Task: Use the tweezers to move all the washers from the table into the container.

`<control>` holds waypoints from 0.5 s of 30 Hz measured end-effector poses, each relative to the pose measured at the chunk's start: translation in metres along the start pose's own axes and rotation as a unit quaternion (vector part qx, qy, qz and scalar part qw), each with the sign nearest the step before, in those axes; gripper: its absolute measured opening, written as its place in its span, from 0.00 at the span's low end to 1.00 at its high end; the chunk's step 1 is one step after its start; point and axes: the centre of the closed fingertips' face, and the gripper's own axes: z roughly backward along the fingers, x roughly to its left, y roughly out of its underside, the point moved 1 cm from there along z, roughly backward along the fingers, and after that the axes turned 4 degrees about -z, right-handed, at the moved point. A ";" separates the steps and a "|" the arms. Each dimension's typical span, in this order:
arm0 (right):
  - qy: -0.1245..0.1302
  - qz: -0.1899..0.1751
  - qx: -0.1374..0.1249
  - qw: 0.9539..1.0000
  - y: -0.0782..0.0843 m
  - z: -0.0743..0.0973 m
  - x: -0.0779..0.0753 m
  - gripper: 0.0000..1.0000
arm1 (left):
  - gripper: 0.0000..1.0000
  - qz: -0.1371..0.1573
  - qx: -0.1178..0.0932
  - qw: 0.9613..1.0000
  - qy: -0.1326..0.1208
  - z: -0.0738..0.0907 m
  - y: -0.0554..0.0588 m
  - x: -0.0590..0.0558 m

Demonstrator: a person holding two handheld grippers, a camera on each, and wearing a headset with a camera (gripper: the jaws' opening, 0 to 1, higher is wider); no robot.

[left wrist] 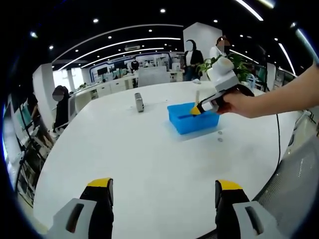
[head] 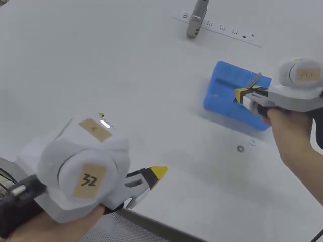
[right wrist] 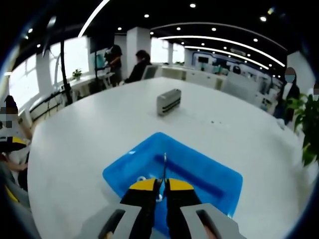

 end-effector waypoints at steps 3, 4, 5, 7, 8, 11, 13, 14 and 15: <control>0.000 0.007 0.001 1.000 -0.001 0.003 0.000 0.04 | 0.85 0.002 -0.001 1.000 -0.001 0.000 0.000 0.001; -0.001 0.009 0.001 1.000 -0.002 0.004 0.001 0.04 | 0.85 0.002 -0.001 1.000 -0.001 0.000 0.000 0.001; -0.001 0.007 -0.001 1.000 -0.003 0.006 0.000 0.04 | 0.85 0.002 -0.002 1.000 -0.001 0.000 0.000 0.001; 0.000 0.002 -0.006 1.000 -0.004 0.008 -0.001 0.04 | 0.85 0.001 -0.002 1.000 -0.001 0.000 0.000 0.001; 0.001 0.001 -0.007 1.000 -0.006 0.010 -0.002 0.04 | 0.86 0.001 -0.002 1.000 -0.001 0.000 0.000 0.001; 0.001 -0.005 -0.019 1.000 -0.013 0.020 -0.001 0.04 | 0.86 0.002 -0.005 1.000 -0.001 0.001 -0.002 0.001; 0.002 -0.002 -0.026 1.000 -0.017 0.028 -0.001 0.04 | 0.86 0.001 -0.006 1.000 -0.001 0.001 -0.002 0.001; 0.002 0.000 -0.029 1.000 -0.019 0.032 0.000 0.04 | 0.86 0.001 -0.007 1.000 -0.001 0.001 -0.002 0.001; 0.002 0.001 -0.033 0.999 -0.021 0.037 0.001 0.04 | 0.86 0.001 -0.008 1.000 -0.001 0.001 -0.002 0.001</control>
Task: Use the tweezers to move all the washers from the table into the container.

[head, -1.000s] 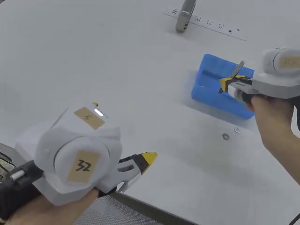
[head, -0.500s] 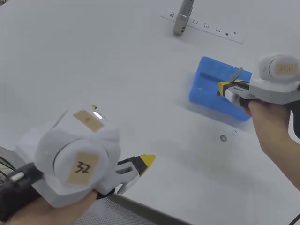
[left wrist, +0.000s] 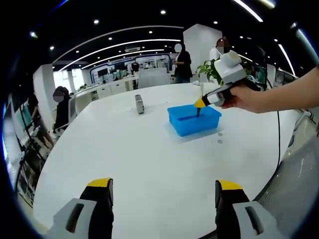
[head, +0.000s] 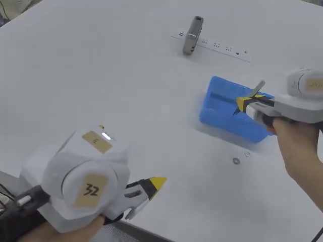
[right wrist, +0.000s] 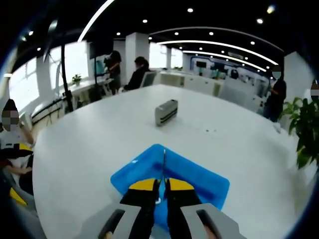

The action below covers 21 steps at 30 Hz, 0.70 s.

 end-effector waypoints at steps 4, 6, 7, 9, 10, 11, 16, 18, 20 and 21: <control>0.000 -0.001 -0.010 1.000 -0.003 0.016 0.004 0.04 | 0.86 0.000 -0.003 1.000 -0.001 0.001 -0.001 0.000; 0.001 -0.003 -0.012 1.000 0.000 0.020 0.003 0.04 | 0.86 0.000 -0.004 1.000 0.000 0.001 -0.001 0.000; 0.001 -0.005 -0.012 1.000 0.001 0.023 0.005 0.04 | 0.86 -0.001 -0.004 1.000 0.000 0.001 -0.001 0.000; 0.005 -0.006 -0.013 1.000 0.003 0.028 0.005 0.04 | 0.86 -0.002 -0.005 1.000 0.001 0.001 -0.002 -0.001; 0.006 -0.008 -0.012 1.000 0.004 0.028 0.004 0.04 | 0.86 -0.002 -0.006 1.000 0.001 0.001 -0.002 -0.001; 0.006 -0.012 -0.008 1.000 0.008 0.027 0.003 0.04 | 0.86 -0.003 -0.005 1.000 0.001 0.001 -0.002 -0.001; 0.010 -0.025 -0.006 1.000 0.015 0.031 0.003 0.04 | 0.85 -0.003 -0.005 1.000 -0.001 0.001 -0.002 0.000; 0.010 -0.025 -0.006 1.000 0.016 0.031 0.004 0.04 | 0.85 -0.003 -0.005 1.000 -0.002 0.001 -0.002 0.001; 0.011 -0.027 -0.009 1.000 0.015 0.036 0.004 0.04 | 0.85 -0.004 -0.005 1.000 -0.003 0.001 -0.002 0.001; 0.011 -0.028 -0.011 0.999 0.014 0.038 0.004 0.04 | 0.85 -0.004 -0.005 1.000 -0.003 0.001 -0.002 0.001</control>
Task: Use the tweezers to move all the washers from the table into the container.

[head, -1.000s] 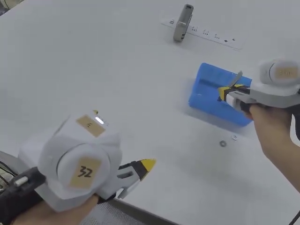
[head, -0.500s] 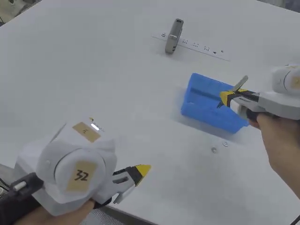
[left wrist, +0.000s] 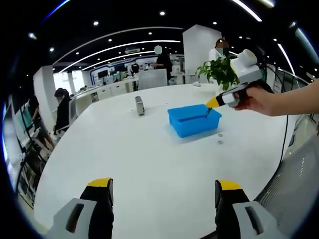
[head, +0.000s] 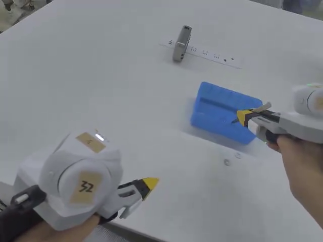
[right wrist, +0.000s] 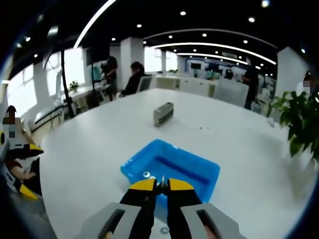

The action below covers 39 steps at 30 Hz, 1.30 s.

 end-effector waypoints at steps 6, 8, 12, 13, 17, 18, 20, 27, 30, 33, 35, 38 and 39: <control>-0.007 -0.015 -0.013 1.000 -0.002 0.015 0.008 0.04 | 0.85 -0.003 -0.001 1.000 0.000 0.000 -0.001 0.000; -0.009 -0.016 -0.012 1.000 0.003 0.019 0.010 0.04 | 0.85 -0.003 -0.002 1.000 0.000 0.000 -0.001 -0.001; -0.012 -0.017 -0.002 1.000 0.015 0.027 0.016 0.04 | 0.85 -0.003 -0.003 1.000 0.000 0.000 -0.001 0.000; -0.013 -0.018 0.000 1.000 0.018 0.028 0.017 0.04 | 0.85 -0.003 -0.003 1.000 0.000 0.000 -0.001 0.000; -0.015 -0.019 0.016 1.000 0.032 0.033 0.025 0.04 | 0.85 -0.003 -0.003 1.000 0.000 0.000 -0.001 0.000; -0.016 -0.019 0.020 0.999 0.036 0.034 0.026 0.04 | 0.85 -0.003 -0.002 1.000 0.001 0.000 -0.001 -0.001; -0.017 -0.019 0.027 0.999 0.041 0.034 0.028 0.04 | 0.85 -0.003 -0.003 1.000 0.000 0.000 -0.001 0.000; -0.022 -0.014 0.049 0.998 0.057 0.033 0.034 0.04 | 0.85 -0.002 -0.002 1.000 0.000 0.000 0.000 0.000; -0.023 -0.014 0.058 0.998 0.062 0.031 0.035 0.04 | 0.85 -0.002 -0.001 1.000 0.001 -0.001 0.000 -0.001; -0.023 -0.012 0.065 0.998 0.066 0.029 0.034 0.04 | 0.85 -0.002 -0.001 1.000 0.000 0.000 0.000 0.000; -0.023 -0.010 0.071 0.997 0.069 0.028 0.033 0.04 | 0.85 -0.001 -0.001 1.000 0.000 0.000 0.000 0.000; -0.022 -0.007 0.075 0.997 0.072 0.026 0.029 0.04 | 0.85 -0.001 -0.001 1.000 0.000 0.000 0.000 0.000; -0.022 -0.007 0.076 0.997 0.073 0.025 0.028 0.04 | 0.85 -0.001 0.000 1.000 0.000 0.000 0.000 0.000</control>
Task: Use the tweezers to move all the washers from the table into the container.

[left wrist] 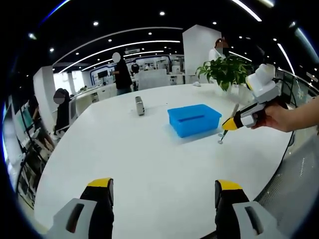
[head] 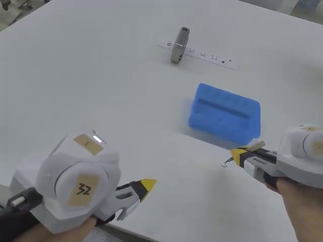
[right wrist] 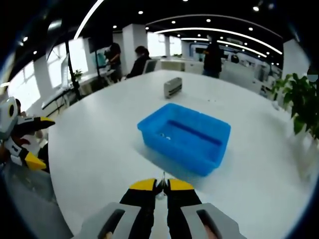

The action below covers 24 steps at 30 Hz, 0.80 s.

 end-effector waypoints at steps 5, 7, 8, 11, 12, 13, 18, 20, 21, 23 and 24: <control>0.002 0.006 0.009 1.000 0.003 -0.005 -0.004 0.04 | 0.85 0.001 0.001 1.000 -0.001 0.000 0.000 0.000; 0.003 0.011 0.011 1.000 0.003 -0.007 -0.007 0.04 | 0.85 0.001 0.001 1.000 -0.001 0.000 0.000 0.000; 0.002 0.011 0.011 1.000 0.003 -0.008 -0.007 0.04 | 0.85 0.001 0.001 1.000 -0.001 0.000 0.000 0.000; 0.002 0.013 0.010 1.000 0.002 -0.010 -0.008 0.04 | 0.85 0.001 0.002 1.000 0.000 0.000 0.001 0.000; 0.001 0.012 0.011 1.000 0.002 -0.011 -0.008 0.04 | 0.85 0.001 0.002 1.000 0.000 0.000 0.001 0.000; 0.001 0.011 0.010 1.000 0.002 -0.012 -0.008 0.04 | 0.85 0.001 0.003 1.000 0.000 0.000 0.001 0.000; 0.006 0.018 0.005 1.000 0.003 -0.012 -0.007 0.03 | 0.85 0.001 0.003 1.000 0.000 0.000 0.001 0.000; 0.010 0.017 -0.001 1.000 0.004 -0.012 -0.009 0.03 | 0.85 0.001 0.003 1.000 -0.001 0.000 0.001 0.000; 0.011 0.016 -0.002 1.000 0.004 -0.012 -0.009 0.03 | 0.85 0.000 0.003 1.000 -0.001 0.000 0.001 0.000; 0.013 0.023 0.000 1.000 0.004 -0.011 -0.006 0.03 | 0.85 0.000 0.001 1.000 -0.001 0.000 0.001 0.000; 0.015 0.031 0.001 0.999 0.004 -0.011 -0.005 0.03 | 0.85 0.000 0.001 1.000 -0.001 0.000 0.001 0.000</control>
